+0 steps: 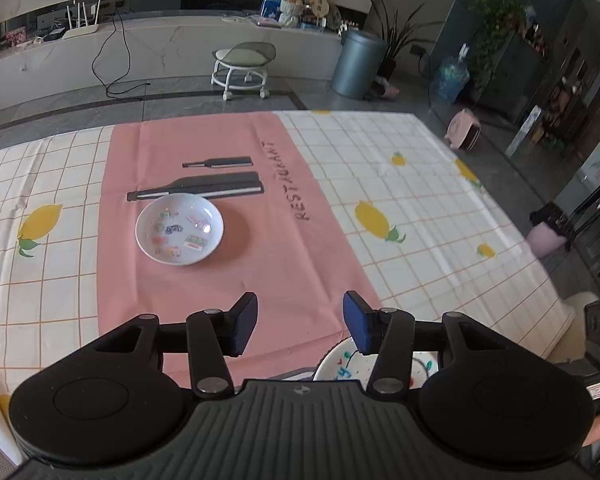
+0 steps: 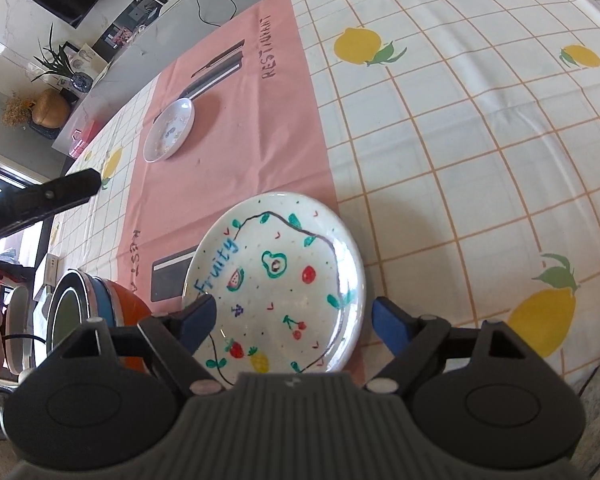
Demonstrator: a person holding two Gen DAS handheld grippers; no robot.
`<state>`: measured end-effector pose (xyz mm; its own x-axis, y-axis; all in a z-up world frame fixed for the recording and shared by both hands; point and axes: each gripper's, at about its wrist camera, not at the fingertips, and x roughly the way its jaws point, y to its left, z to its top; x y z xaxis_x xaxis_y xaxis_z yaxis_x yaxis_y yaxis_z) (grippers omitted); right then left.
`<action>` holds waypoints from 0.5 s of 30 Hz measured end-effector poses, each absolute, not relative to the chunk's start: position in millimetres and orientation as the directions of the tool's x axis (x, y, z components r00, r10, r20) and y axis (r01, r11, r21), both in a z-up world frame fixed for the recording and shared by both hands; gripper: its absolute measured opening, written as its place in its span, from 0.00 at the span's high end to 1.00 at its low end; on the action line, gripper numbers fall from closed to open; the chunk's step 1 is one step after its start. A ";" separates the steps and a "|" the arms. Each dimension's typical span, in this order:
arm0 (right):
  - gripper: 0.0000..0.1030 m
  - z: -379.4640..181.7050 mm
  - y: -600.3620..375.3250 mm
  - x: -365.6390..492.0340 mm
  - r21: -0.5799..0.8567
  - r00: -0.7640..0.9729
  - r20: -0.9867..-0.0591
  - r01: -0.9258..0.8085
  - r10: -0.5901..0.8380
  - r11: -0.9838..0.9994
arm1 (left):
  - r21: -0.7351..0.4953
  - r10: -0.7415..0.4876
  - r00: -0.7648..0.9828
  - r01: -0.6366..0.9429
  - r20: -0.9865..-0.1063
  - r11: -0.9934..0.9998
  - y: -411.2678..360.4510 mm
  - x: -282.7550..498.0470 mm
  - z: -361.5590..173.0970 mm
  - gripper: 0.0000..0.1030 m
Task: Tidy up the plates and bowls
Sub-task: 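Move both grippers to the small white sticker bowl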
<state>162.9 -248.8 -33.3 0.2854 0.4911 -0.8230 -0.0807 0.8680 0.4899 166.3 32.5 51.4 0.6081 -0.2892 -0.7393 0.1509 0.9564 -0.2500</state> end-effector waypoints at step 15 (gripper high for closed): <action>0.16 33.6 -200.2 202.9 0.113 0.560 -0.806 -0.173 0.193 0.978 | -0.249 -0.175 0.658 -0.019 -0.732 0.968 116.0 180.2 25.5 0.39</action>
